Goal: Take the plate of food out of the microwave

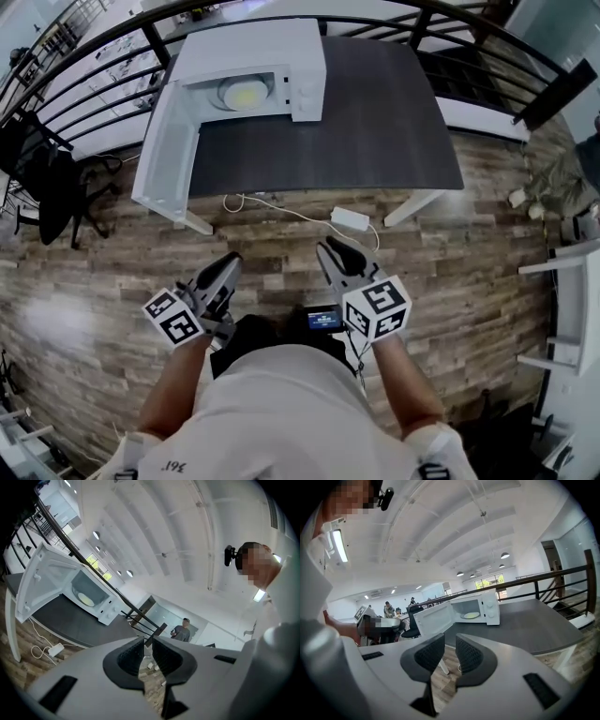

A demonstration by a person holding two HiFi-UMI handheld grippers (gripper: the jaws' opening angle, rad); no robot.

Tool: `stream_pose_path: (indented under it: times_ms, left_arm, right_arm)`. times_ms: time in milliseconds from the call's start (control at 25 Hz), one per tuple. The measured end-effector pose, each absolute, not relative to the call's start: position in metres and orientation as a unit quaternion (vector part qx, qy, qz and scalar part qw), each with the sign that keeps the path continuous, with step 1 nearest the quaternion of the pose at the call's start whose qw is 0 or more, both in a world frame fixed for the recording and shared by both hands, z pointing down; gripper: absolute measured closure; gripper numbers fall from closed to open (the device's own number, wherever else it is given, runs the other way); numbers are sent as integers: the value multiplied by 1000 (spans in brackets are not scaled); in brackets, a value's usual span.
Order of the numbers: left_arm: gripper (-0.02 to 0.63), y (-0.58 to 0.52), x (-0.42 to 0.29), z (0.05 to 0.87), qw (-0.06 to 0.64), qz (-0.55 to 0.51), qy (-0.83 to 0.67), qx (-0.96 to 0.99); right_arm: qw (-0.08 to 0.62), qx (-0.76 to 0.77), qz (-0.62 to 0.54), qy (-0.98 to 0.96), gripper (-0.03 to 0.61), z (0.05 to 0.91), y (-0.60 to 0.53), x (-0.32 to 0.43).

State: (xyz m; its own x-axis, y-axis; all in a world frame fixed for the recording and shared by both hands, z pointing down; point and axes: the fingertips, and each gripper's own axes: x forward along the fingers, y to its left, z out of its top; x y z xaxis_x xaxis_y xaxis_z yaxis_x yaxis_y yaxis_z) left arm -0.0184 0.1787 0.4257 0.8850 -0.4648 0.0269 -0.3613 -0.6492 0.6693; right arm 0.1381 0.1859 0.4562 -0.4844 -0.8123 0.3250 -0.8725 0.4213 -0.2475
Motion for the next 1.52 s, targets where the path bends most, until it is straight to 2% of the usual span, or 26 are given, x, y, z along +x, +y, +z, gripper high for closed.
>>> stream_pose_path:
  times_ms: [600,1000,1520]
  left_arm:
    - [572,-1,-17,458,296,-16,-269,916]
    - [574,-94,-8,478,297,34,-218,929]
    - [574,-155,-17,492,304,45,-222,925]
  right_arm:
    - [114,496,201,-837,525,481,21,103]
    - [168,502,198,-825,525,500,-90,67]
    - [245,484,168,-823,525,525,-156,47]
